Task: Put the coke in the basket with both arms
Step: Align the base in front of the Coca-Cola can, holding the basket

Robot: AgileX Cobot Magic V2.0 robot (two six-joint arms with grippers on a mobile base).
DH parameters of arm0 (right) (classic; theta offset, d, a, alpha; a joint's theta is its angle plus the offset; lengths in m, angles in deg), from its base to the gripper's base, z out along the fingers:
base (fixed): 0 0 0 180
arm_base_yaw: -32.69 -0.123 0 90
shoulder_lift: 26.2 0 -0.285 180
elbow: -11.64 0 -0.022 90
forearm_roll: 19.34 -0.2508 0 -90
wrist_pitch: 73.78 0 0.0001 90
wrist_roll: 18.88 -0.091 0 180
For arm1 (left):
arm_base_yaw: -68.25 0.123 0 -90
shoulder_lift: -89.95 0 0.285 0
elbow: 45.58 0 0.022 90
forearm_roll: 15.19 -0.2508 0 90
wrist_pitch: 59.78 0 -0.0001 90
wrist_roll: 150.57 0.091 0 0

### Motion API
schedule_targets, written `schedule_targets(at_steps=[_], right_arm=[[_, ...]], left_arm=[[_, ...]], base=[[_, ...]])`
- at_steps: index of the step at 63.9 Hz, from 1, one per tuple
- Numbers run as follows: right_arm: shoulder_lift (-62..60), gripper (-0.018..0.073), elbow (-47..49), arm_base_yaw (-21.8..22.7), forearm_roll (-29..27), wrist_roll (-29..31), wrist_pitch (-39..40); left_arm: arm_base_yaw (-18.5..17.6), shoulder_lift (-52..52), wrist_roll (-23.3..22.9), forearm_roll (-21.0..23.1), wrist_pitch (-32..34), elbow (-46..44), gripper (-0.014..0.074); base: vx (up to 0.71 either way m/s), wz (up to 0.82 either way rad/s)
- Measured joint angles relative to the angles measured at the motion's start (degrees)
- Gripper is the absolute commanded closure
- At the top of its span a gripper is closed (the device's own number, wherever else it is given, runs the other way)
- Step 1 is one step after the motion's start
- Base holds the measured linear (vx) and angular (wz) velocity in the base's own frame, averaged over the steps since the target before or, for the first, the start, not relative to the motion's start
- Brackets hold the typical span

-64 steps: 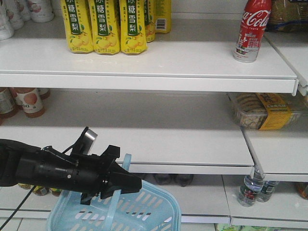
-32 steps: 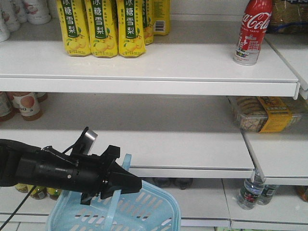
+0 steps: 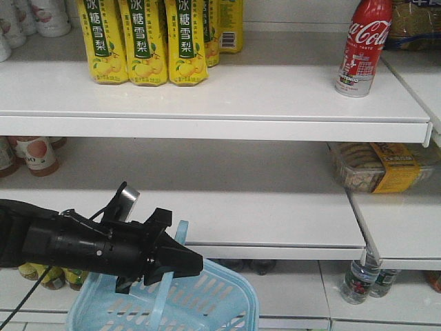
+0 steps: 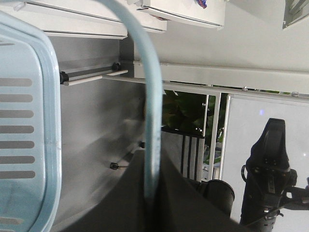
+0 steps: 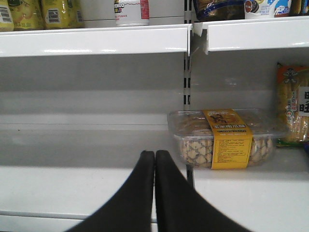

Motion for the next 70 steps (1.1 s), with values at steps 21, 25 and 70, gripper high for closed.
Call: schedule_targets(at_steps=[21,25,70], right_arm=[[0.0,0.0569,0.0,0.0,0.0,0.0,0.0],[0.0,0.0569,0.0,0.0,0.0,0.0,0.0],[0.0,0.0569,0.0,0.0,0.0,0.0,0.0]], left_arm=[[0.0,0.0,0.0,0.0,0.0,0.0,0.0602],[0.0,0.0,0.0,0.0,0.0,0.0,0.0602],[0.0,0.0,0.0,0.0,0.0,0.0,0.0602]], base=[[0.01,0.0],[0.01,0.0],[0.02,0.0]])
